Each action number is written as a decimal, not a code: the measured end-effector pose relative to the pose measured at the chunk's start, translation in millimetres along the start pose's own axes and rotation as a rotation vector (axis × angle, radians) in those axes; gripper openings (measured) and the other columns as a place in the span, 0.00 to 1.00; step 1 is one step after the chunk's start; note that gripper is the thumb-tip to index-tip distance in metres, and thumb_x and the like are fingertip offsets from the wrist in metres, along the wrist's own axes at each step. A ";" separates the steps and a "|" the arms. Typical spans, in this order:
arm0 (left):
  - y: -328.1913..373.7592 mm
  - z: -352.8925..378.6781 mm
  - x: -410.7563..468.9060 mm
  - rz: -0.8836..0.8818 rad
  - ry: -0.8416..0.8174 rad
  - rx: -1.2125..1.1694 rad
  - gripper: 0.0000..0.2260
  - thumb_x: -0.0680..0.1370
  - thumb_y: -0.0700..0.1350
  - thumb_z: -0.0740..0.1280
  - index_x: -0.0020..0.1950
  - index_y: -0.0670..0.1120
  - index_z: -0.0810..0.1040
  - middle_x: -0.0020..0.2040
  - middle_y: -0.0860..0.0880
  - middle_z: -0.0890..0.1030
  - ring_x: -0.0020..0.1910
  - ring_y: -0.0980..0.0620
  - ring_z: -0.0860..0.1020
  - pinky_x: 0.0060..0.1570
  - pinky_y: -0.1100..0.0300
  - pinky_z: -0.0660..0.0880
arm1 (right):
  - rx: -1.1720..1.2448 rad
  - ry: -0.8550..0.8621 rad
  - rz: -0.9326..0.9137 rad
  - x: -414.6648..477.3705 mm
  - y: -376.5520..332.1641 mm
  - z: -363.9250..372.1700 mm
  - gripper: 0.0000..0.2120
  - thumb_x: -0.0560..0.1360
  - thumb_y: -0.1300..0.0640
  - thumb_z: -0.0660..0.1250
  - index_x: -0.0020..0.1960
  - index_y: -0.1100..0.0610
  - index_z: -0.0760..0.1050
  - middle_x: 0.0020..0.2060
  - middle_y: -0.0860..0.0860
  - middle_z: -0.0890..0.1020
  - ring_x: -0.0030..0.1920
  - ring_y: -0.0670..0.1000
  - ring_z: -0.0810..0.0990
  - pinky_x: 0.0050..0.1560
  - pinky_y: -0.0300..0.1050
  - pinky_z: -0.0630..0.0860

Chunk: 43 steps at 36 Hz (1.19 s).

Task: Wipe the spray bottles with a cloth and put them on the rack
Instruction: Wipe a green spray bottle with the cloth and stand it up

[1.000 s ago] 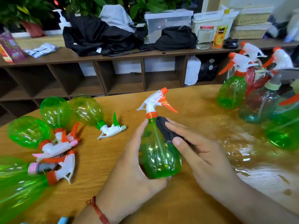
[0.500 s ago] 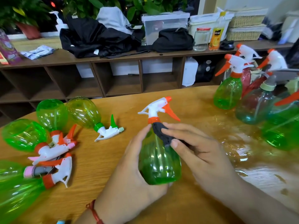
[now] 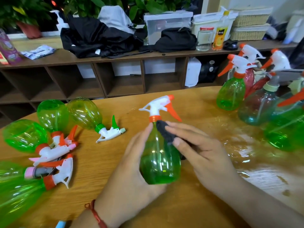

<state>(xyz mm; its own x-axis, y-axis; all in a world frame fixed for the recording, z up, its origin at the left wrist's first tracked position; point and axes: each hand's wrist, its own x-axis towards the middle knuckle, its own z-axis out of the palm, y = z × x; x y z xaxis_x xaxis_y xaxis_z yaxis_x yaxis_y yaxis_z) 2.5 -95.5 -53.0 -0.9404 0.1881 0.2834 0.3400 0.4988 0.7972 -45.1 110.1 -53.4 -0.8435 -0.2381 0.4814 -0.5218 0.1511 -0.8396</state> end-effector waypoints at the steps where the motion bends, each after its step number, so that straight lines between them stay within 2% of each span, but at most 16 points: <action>1: 3.2 1.1 -0.6 0.018 -0.026 0.021 0.55 0.68 0.52 0.86 0.84 0.66 0.55 0.79 0.72 0.61 0.79 0.67 0.64 0.73 0.71 0.66 | 0.031 0.024 0.036 1.6 -0.6 -0.8 0.14 0.81 0.58 0.69 0.65 0.52 0.84 0.65 0.40 0.83 0.69 0.45 0.80 0.71 0.45 0.76; 5: 7.9 3.4 -0.8 0.019 -0.008 0.076 0.55 0.67 0.52 0.86 0.85 0.64 0.55 0.79 0.71 0.61 0.79 0.69 0.62 0.71 0.77 0.62 | 0.057 0.002 0.069 2.2 -2.9 -2.3 0.14 0.81 0.59 0.69 0.65 0.53 0.84 0.65 0.41 0.84 0.70 0.45 0.79 0.71 0.45 0.76; 7: 3.5 2.5 0.2 0.001 0.054 0.073 0.55 0.66 0.51 0.87 0.85 0.63 0.57 0.79 0.68 0.64 0.79 0.66 0.64 0.74 0.69 0.65 | 0.016 -0.025 0.026 1.0 -4.6 -0.9 0.14 0.82 0.60 0.69 0.65 0.54 0.84 0.66 0.42 0.83 0.70 0.46 0.80 0.71 0.45 0.76; 10: -2.7 -4.2 1.9 -0.124 0.121 -0.012 0.56 0.63 0.50 0.88 0.82 0.69 0.60 0.77 0.64 0.71 0.75 0.61 0.72 0.75 0.54 0.72 | -0.095 -0.095 -0.079 -1.7 -5.8 3.0 0.13 0.82 0.62 0.69 0.66 0.56 0.84 0.68 0.45 0.83 0.72 0.47 0.78 0.73 0.46 0.74; 12: -6.2 -10.7 3.8 -0.184 0.154 -0.041 0.56 0.61 0.50 0.89 0.81 0.71 0.61 0.75 0.61 0.75 0.73 0.61 0.75 0.73 0.51 0.74 | -0.142 -0.135 -0.133 -4.0 -5.9 5.9 0.14 0.82 0.62 0.69 0.66 0.56 0.83 0.69 0.45 0.82 0.73 0.47 0.77 0.75 0.47 0.72; 14: -6.5 -15.1 5.1 -0.199 0.183 -0.055 0.55 0.60 0.50 0.89 0.80 0.71 0.63 0.72 0.61 0.77 0.69 0.64 0.77 0.72 0.54 0.74 | -0.165 -0.154 -0.183 -6.6 -6.1 8.5 0.14 0.81 0.63 0.69 0.66 0.56 0.83 0.70 0.46 0.81 0.74 0.48 0.76 0.75 0.48 0.71; 17: -5.6 -14.1 5.1 -0.211 0.198 -0.061 0.54 0.60 0.49 0.89 0.79 0.69 0.65 0.68 0.71 0.76 0.65 0.73 0.75 0.68 0.68 0.72 | -0.216 -0.173 -0.249 -7.6 -7.8 8.6 0.14 0.81 0.62 0.70 0.66 0.57 0.83 0.70 0.47 0.81 0.75 0.49 0.75 0.75 0.50 0.72; 20: -6.1 -11.6 4.2 -0.200 0.193 -0.044 0.55 0.61 0.52 0.88 0.80 0.70 0.62 0.73 0.65 0.75 0.70 0.67 0.74 0.72 0.59 0.73 | -0.243 -0.199 -0.284 -7.5 -8.4 5.1 0.14 0.81 0.63 0.71 0.65 0.57 0.84 0.70 0.47 0.81 0.75 0.50 0.75 0.75 0.51 0.71; 21: -6.9 -10.9 3.5 -0.176 0.193 -0.016 0.55 0.62 0.52 0.88 0.81 0.70 0.61 0.74 0.65 0.73 0.71 0.66 0.74 0.73 0.59 0.72 | -0.241 -0.204 -0.278 -7.5 -7.9 4.3 0.14 0.81 0.63 0.71 0.65 0.56 0.84 0.70 0.46 0.81 0.75 0.50 0.75 0.75 0.51 0.71; 25: -2.4 -4.6 0.7 -0.044 0.145 0.148 0.53 0.66 0.54 0.85 0.85 0.62 0.59 0.72 0.66 0.67 0.73 0.71 0.66 0.67 0.79 0.62 | -0.145 -0.146 -0.179 -5.0 -4.7 3.6 0.14 0.81 0.61 0.70 0.66 0.55 0.84 0.69 0.44 0.82 0.74 0.50 0.76 0.75 0.51 0.72; 27: 4.4 1.1 -0.1 -0.011 0.076 0.170 0.51 0.68 0.53 0.85 0.85 0.59 0.59 0.73 0.65 0.66 0.74 0.72 0.65 0.67 0.80 0.61 | -0.074 -0.118 -0.101 -1.7 -4.6 3.6 0.14 0.82 0.61 0.70 0.67 0.55 0.83 0.69 0.43 0.82 0.74 0.48 0.76 0.76 0.50 0.71; 30: 6.6 9.2 -2.0 0.027 0.034 0.176 0.52 0.69 0.55 0.84 0.86 0.56 0.58 0.76 0.65 0.65 0.77 0.68 0.65 0.71 0.76 0.61 | 0.051 -0.059 0.019 1.8 -7.2 3.1 0.15 0.82 0.61 0.68 0.67 0.53 0.83 0.68 0.42 0.82 0.73 0.46 0.76 0.77 0.51 0.71; 33: 7.7 10.0 -3.1 -0.010 0.065 0.131 0.56 0.66 0.58 0.85 0.86 0.58 0.56 0.77 0.71 0.64 0.77 0.67 0.65 0.71 0.73 0.65 | 0.091 -0.034 0.052 0.2 -11.0 3.9 0.15 0.82 0.60 0.67 0.67 0.53 0.82 0.68 0.43 0.82 0.74 0.47 0.76 0.77 0.52 0.70; 35: 3.9 8.0 -3.2 -0.024 0.094 0.115 0.54 0.64 0.58 0.85 0.85 0.58 0.61 0.75 0.72 0.65 0.76 0.68 0.66 0.71 0.70 0.67 | 0.013 -0.085 -0.005 -2.6 -12.9 5.4 0.14 0.83 0.60 0.67 0.67 0.54 0.82 0.69 0.42 0.81 0.75 0.46 0.74 0.77 0.49 0.69; 40: -14.2 -6.4 1.5 -0.130 0.161 0.000 0.55 0.59 0.62 0.84 0.82 0.65 0.62 0.75 0.66 0.71 0.75 0.58 0.73 0.73 0.49 0.74 | -0.132 -0.277 -0.172 -10.1 -12.8 6.7 0.14 0.82 0.63 0.68 0.67 0.57 0.83 0.71 0.46 0.80 0.78 0.49 0.71 0.78 0.47 0.68; 43: -15.9 -13.2 3.2 -0.151 0.138 -0.031 0.56 0.58 0.64 0.84 0.82 0.69 0.60 0.76 0.62 0.73 0.76 0.57 0.72 0.73 0.46 0.74 | -0.164 -0.336 -0.228 -10.9 -10.8 6.4 0.15 0.82 0.65 0.69 0.67 0.58 0.83 0.72 0.48 0.80 0.79 0.51 0.70 0.78 0.49 0.69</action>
<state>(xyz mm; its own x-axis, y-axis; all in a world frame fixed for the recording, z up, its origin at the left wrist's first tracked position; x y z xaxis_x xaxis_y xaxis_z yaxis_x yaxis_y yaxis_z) -6.1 -113.9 -57.7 -0.9737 -0.0059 0.2279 0.1964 0.4860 0.8516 -29.4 104.9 -51.2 -0.6302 -0.5779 0.5185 -0.7263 0.2027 -0.6569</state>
